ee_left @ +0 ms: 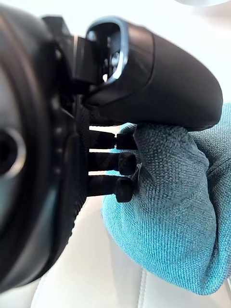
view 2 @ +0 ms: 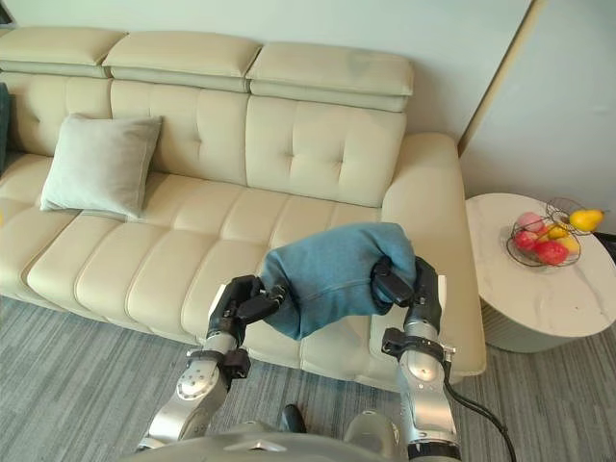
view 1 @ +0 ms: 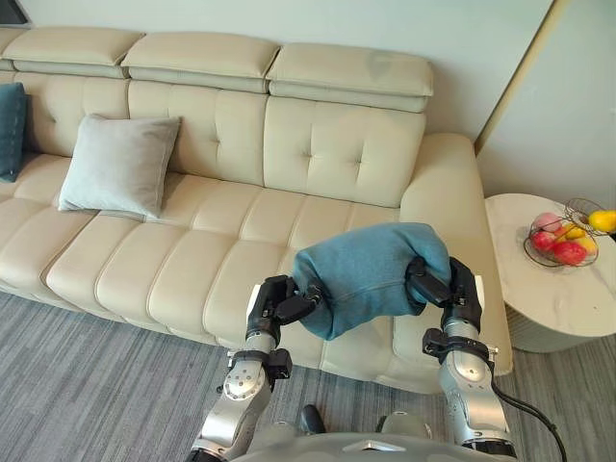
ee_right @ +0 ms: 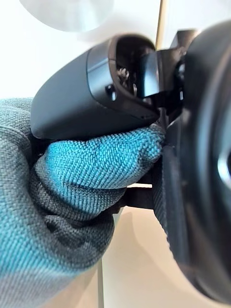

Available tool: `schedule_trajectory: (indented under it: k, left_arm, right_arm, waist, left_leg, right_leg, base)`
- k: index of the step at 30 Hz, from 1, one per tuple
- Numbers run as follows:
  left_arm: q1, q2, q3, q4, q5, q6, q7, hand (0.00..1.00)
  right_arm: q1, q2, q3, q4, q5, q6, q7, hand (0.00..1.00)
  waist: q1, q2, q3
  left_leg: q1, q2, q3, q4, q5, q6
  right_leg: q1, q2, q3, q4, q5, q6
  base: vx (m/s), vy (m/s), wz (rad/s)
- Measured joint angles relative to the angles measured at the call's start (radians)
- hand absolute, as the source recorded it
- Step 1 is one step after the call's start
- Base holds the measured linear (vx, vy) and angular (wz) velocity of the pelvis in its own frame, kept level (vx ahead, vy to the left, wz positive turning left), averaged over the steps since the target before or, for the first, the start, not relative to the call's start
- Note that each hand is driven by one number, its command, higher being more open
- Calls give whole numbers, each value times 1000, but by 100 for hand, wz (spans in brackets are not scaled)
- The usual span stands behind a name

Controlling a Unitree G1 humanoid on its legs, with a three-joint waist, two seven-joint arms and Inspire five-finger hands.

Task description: Pick up cushions and gather them together orderly.

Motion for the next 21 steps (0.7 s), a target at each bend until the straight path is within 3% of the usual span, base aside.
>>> schedule_trajectory:
  k: [2, 3, 5, 7, 8, 9, 10, 12, 13, 14, 15, 16, 18, 21]
  left_arm:
    - [0, -1, 0, 0, 0, 0, -10, 0]
    - [1, -3, 0, 0, 1, 0, -13, 0]
    - [7, -3, 2, 1, 1, 0, -14, 0]
    - [28, -16, 2, 1, 1, 0, -20, 0]
    - [29, -18, 2, 1, 1, 0, -21, 0]
    - [38, -27, 2, 0, 1, 0, -26, 0]
    - [52, -33, 2, 0, 1, 0, -32, 0]
    - [55, -42, 2, 0, 1, 0, -37, 0]
    - [55, -49, -1, 3, 1, 1, -39, 0]
    - [56, -50, -2, 4, 2, 1, -40, 0]
    - [60, -56, -4, 5, 3, 2, -41, 0]
    - [58, -45, -2, 13, 3, 3, -38, 0]
    - [51, -38, -2, 14, 3, 3, -37, 0]
    - [66, -28, -2, 14, 3, 4, -37, 0]
  right_arm:
    - [1, -3, 0, 0, 0, 0, 0, 0]
    - [2, -5, 0, 0, 0, 0, 0, 0]
    - [4, 0, 1, -3, 0, 0, 2, 0]
    - [33, 11, 6, -51, -1, 0, 3, 0]
    - [38, 13, 8, -59, -1, 0, 3, 0]
    - [58, 14, 12, -89, -1, 1, 3, 0]
    - [63, 17, 14, -116, -1, 1, 3, 0]
    - [54, 15, 14, -138, -2, -3, 3, 0]
    - [33, 15, 14, -141, -2, -10, 3, 0]
    - [32, 14, 14, -141, -2, -11, 2, 0]
    - [32, 6, 12, -140, -2, -12, 2, 0]
    - [34, 20, 11, -115, -2, -14, 1, 0]
    - [34, 37, 9, -111, -2, -14, 1, 0]
    - [43, 50, 12, -95, -2, -14, 7, 0]
  waist:
    - [-10, -3, -4]
    - [-20, 0, -6]
    - [-14, 3, -7]
    - [1, 0, -3]
    - [6, -3, -1]
    - [26, -5, 1]
    - [37, -6, -1]
    - [41, -3, -2]
    - [45, -8, 1]
    - [45, -2, -2]
    - [44, 15, -7]
    - [30, -21, -7]
    - [19, -43, -6]
    - [24, -40, -6]
  left_leg:
    - [17, -20, -36, 2, -10, 6]
    - [18, -20, -56, 11, -20, 2]
    - [-6, 8, -59, 101, -58, -44]
    - [-93, 72, -3, 416, -106, -94]
    - [-107, 85, 7, 458, -118, -95]
    - [-150, 147, 53, 608, -154, -87]
    - [-181, 241, 61, 692, -211, -82]
    - [-215, 289, 14, 659, -226, -97]
    - [-226, 305, -125, 468, -202, -141]
    - [-219, 306, -157, 410, -179, -153]
    - [-186, 318, -212, 286, -6, -222]
    - [-154, 284, -206, 272, -11, -218]
    - [-142, 246, -196, 257, -19, -206]
    - [-73, 213, -163, 210, -28, -191]
  right_leg:
    - [11, 29, 16, -64, 65, -47]
    - [24, 36, 12, -82, 83, -36]
    - [84, 58, -8, -161, 99, -26]
    - [203, 80, -20, -288, 130, -17]
    - [216, 80, -17, -300, 133, -21]
    - [258, 92, -9, -329, 135, -19]
    - [299, 102, 13, -352, 132, -22]
    - [303, 102, 39, -363, 134, -18]
    - [294, 83, 95, -364, 139, 4]
    - [294, 81, 106, -363, 138, 13]
    - [297, 91, 141, -364, 130, 52]
    - [303, 55, 170, -378, 132, 67]
    - [308, 20, 191, -390, 132, 69]
    - [341, -8, 217, -403, 139, 77]
  base:
    - [273, 31, 61]
    - [205, -16, 58]
    - [195, -44, 33]
    - [215, -104, 10]
    - [205, -74, -17]
    - [151, -23, -38]
    - [199, 10, -44]
    - [213, 158, -61]
    - [191, 243, -80]
    - [237, 362, -95]
    - [174, 276, -58]
    - [204, 329, -49]
    - [160, 244, -14]
    - [123, 136, -15]
